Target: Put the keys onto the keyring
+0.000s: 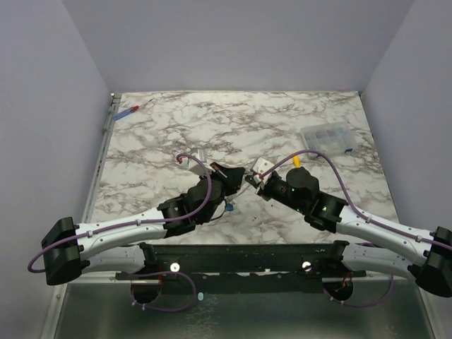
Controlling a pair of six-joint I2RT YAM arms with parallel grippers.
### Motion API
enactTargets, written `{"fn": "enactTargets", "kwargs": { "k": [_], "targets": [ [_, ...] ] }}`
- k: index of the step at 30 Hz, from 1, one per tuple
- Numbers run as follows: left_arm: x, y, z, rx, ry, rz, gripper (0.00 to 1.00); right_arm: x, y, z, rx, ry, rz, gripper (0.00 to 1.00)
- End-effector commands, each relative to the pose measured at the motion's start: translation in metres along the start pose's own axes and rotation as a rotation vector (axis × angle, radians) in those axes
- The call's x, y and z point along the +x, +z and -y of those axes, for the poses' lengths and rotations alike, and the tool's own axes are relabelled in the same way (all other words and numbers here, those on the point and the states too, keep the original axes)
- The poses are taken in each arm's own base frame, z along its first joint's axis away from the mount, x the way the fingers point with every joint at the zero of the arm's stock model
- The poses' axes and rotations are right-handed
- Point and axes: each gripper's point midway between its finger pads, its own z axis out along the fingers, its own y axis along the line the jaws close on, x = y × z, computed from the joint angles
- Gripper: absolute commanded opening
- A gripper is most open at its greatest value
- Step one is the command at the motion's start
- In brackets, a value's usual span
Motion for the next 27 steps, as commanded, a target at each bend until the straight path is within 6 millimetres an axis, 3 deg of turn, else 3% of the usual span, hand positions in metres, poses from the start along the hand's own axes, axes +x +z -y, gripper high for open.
{"fn": "enactTargets", "kwargs": {
  "k": [1, 27],
  "targets": [
    [0.007, -0.002, 0.007, 0.034, -0.009, -0.034, 0.00, -0.021, 0.001, 0.013, 0.057, 0.002, 0.062, 0.01],
    [0.010, -0.001, -0.011, -0.018, 0.050, -0.028, 0.00, -0.031, -0.010, 0.023, 0.085, -0.024, 0.064, 0.01]
  ]
}}
